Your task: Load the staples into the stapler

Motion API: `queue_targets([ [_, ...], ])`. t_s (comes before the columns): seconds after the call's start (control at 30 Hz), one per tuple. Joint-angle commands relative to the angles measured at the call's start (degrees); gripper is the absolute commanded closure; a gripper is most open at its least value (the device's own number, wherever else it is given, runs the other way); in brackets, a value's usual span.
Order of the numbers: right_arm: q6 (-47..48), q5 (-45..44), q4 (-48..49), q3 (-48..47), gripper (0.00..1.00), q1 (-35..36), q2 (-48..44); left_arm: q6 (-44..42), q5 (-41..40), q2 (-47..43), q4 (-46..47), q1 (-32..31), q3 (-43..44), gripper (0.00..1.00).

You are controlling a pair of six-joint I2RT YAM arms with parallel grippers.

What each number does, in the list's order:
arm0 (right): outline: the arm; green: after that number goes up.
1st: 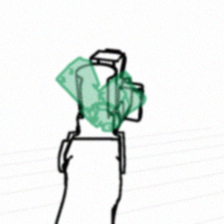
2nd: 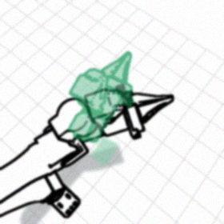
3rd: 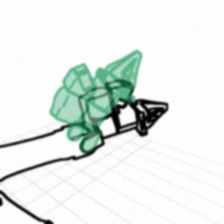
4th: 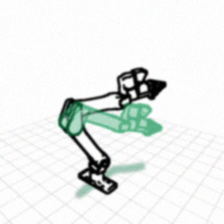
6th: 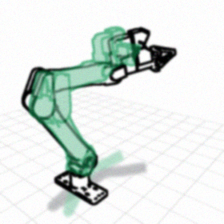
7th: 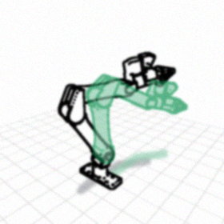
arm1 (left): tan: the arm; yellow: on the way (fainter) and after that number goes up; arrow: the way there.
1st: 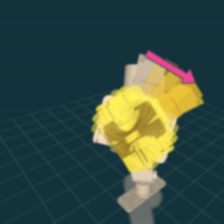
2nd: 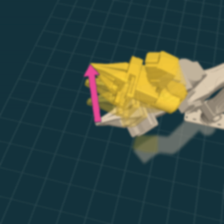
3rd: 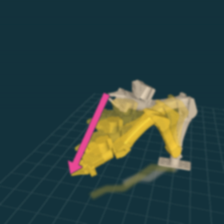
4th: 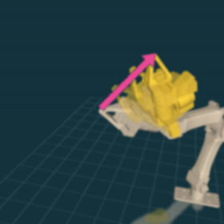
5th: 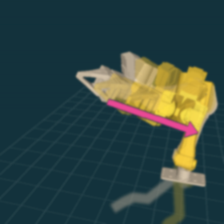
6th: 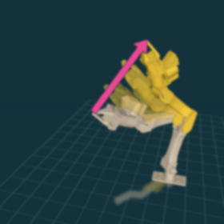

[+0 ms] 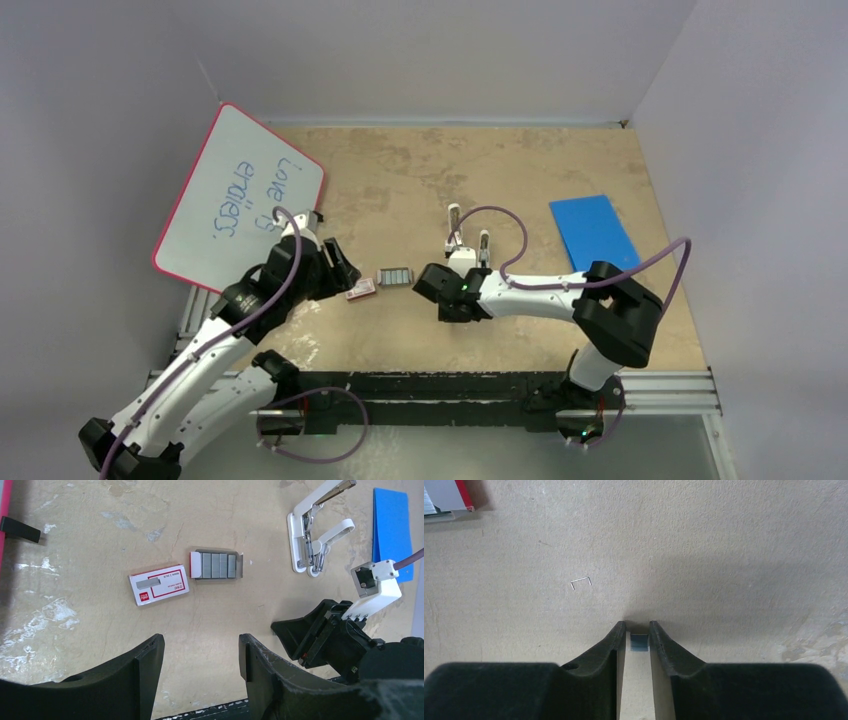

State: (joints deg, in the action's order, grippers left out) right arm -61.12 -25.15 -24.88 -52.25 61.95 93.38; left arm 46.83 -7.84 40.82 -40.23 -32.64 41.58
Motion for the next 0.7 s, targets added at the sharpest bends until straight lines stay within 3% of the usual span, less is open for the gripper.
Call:
queue_targets([
  [0.0,-2.22,-0.39,-0.45,-0.13,0.68,0.36,-0.35,-1.42,0.40,1.24,3.13,0.26,1.37,0.44],
  [0.23,-5.33,0.73,-2.91,-1.23,0.62,0.36,0.74,-1.54,0.41,1.52,3.49,0.21,1.22,0.44],
  [0.5,-6.47,0.41,-4.37,-2.83,0.74,0.36,2.64,-1.61,0.37,0.81,3.49,0.24,0.96,0.44],
  [0.67,-6.13,0.24,-6.04,-4.01,0.73,0.44,3.03,-1.55,0.37,0.58,3.49,0.21,0.80,0.44],
])
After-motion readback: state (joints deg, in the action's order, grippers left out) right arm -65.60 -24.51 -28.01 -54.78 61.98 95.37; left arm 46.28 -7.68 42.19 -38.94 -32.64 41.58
